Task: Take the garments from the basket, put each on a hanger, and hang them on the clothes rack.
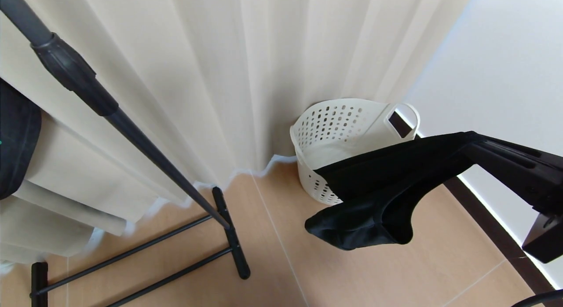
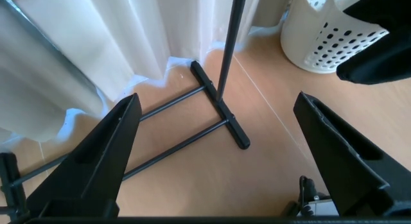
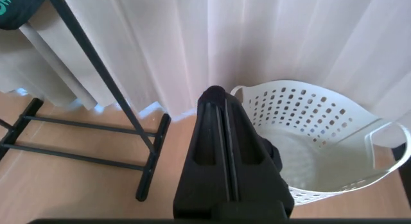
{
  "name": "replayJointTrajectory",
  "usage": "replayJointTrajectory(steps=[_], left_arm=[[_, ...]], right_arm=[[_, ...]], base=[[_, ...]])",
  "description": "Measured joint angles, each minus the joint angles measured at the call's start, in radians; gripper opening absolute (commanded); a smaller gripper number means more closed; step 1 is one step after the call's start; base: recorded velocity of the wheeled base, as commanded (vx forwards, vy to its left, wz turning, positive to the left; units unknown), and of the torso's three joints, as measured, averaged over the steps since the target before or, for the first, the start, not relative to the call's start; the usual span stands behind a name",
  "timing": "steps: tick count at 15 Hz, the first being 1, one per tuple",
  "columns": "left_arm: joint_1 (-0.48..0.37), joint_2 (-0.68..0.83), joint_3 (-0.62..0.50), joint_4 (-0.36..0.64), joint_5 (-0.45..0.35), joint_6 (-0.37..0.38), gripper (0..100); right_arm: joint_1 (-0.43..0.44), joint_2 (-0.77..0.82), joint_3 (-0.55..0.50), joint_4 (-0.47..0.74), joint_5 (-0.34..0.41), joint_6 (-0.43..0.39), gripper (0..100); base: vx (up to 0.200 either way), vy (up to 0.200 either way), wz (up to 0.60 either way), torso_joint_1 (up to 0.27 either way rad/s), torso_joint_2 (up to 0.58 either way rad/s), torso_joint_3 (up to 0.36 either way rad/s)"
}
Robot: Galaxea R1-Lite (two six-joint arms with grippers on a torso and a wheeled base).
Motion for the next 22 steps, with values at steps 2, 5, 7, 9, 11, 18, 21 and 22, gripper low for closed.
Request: replayJointTrajectory(steps=[2,5,7,9,11,18,21,22], left_arm=[[0.0,0.0,0.0,0.0,0.0,-0.001,100],[-0.001,0.0,0.0,0.0,-0.001,-0.001,100],[-0.001,0.0,0.0,0.0,-0.001,-0.001,100],[-0.001,0.0,0.0,0.0,0.0,-0.001,100],[-0.001,0.0,0.0,0.0,0.0,-0.001,100],[-0.001,0.0,0.0,0.0,-0.001,-0.001,100],[-0.001,0.0,0.0,0.0,-0.001,-0.001,100],[-0.001,0.0,0.0,0.0,0.0,-0.001,100]], right_arm=[[-0.023,0.014,0.001,-0.005,0.001,0.001,0],[-0.033,0.025,0.001,-0.003,0.003,0.0,0],[-0.034,0.028,0.001,-0.002,0.003,0.001,0],[-0.035,0.03,0.001,-0.001,0.003,0.0,0],[-0.035,0.031,0.002,-0.001,0.003,0.0,0],[-0.035,0.031,0.003,-0.002,0.003,0.0,0],[-0.035,0.03,0.008,-0.006,0.002,0.0,0],[-0.035,0.029,0.011,-0.005,0.002,0.0,0]], base=[[0.0,0.0,0.0,0.005,-0.04,0.154],[0.0,0.0,0.0,0.043,-0.32,-0.067],[0.0,0.0,0.0,0.09,-0.42,-0.132],[0.0,0.0,0.0,0.107,-0.44,-0.146],[0.0,0.0,0.0,0.122,-0.46,-0.134],[0.0,0.0,0.0,0.159,-0.48,-0.128],[0.0,0.0,0.0,0.194,-0.52,-0.119],[0.0,0.0,0.0,0.212,-0.53,-0.144]])
